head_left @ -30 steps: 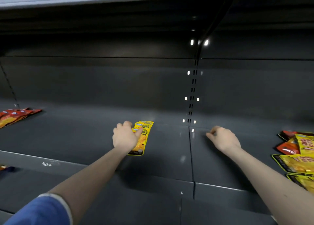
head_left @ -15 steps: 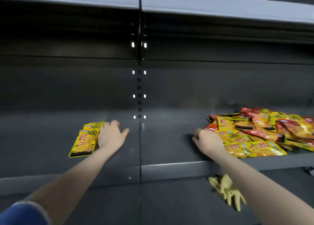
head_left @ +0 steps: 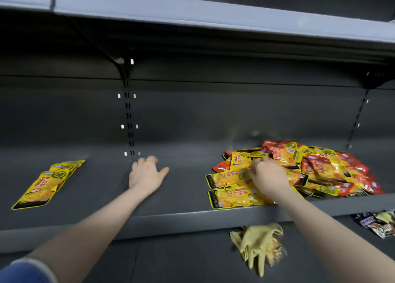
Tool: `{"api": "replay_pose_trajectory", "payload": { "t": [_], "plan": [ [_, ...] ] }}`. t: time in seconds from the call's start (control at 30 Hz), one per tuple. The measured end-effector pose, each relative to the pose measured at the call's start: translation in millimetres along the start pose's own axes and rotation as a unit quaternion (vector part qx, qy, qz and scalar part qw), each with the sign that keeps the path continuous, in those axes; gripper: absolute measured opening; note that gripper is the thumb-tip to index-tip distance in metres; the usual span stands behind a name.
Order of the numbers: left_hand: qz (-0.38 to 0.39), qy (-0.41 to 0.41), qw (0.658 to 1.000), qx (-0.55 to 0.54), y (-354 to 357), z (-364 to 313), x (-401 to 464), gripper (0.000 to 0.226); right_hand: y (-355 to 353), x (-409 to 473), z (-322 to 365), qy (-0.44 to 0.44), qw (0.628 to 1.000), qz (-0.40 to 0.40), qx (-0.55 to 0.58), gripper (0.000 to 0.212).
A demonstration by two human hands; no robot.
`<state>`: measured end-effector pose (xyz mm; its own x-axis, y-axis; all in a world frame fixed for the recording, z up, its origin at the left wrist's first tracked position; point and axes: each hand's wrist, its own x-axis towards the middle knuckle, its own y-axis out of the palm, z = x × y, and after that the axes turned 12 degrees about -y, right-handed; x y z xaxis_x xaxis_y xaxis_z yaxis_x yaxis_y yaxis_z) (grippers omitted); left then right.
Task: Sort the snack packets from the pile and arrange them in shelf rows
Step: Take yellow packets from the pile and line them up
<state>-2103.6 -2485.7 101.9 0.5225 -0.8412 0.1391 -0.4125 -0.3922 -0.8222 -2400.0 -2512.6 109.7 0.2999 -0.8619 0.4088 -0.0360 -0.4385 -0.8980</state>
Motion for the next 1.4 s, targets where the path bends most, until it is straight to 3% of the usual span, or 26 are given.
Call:
{"api": "replay_pose_trajectory", "payload": {
  "t": [0.23,0.43,0.57,0.8,1.03,1.4],
  "plan": [
    [0.015,0.008,1.000,0.008,60,-99,-30,0.052,16,0,-104,-0.027,0.999,-0.038,0.013,0.032],
    [0.063,0.053,0.995,0.048,93,-134,-42,0.052,27,2,-146,-0.036,0.997,-0.046,0.043,0.034],
    [0.113,0.084,0.986,0.087,99,-141,-45,0.060,34,-2,-150,-0.043,0.997,-0.050,0.047,0.036],
    [0.117,0.109,0.979,0.127,98,-144,-40,0.069,32,0,-153,-0.052,0.995,-0.053,0.067,0.036],
    [0.124,0.121,0.977,0.123,85,-141,-34,0.057,27,3,-141,-0.106,0.980,-0.051,0.162,0.028],
    [0.098,0.134,0.973,0.158,65,-132,-30,0.053,14,-1,-115,-0.273,0.910,0.099,0.296,0.031]
  ]
}}
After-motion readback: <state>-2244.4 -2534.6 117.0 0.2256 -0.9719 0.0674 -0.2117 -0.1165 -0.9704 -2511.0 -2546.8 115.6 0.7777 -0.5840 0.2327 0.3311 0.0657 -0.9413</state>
